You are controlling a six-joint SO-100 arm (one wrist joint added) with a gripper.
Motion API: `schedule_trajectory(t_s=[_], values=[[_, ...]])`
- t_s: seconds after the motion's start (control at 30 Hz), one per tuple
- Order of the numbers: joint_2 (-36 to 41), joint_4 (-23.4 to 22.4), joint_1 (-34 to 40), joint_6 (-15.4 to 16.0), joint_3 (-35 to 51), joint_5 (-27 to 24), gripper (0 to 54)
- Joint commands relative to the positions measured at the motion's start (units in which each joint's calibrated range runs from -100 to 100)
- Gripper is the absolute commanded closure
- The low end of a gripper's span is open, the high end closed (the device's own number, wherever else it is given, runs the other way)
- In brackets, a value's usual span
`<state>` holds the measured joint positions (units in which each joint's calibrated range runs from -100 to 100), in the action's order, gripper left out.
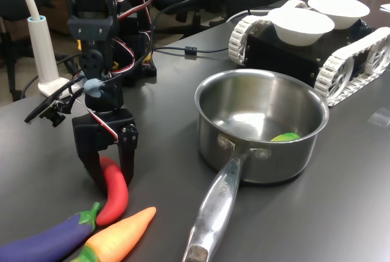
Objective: Pick up the chilli and place them in the pan
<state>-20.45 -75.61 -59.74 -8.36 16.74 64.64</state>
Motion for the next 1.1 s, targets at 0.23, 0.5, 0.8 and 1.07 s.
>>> schedule_trajectory(t_s=[0.23, 0.5, 0.8, 1.07], values=[[7.0, -5.72, -2.53, 7.85, 3.02, -7.96, 53.5], [12.9, -9.64, -1.16, 16.59, 9.38, -20.81, 53.6], [19.48, -14.5, -0.13, 20.12, 13.47, -24.76, 53.6], [24.71, -15.7, -0.47, 21.63, 14.29, -27.45, 53.6]])
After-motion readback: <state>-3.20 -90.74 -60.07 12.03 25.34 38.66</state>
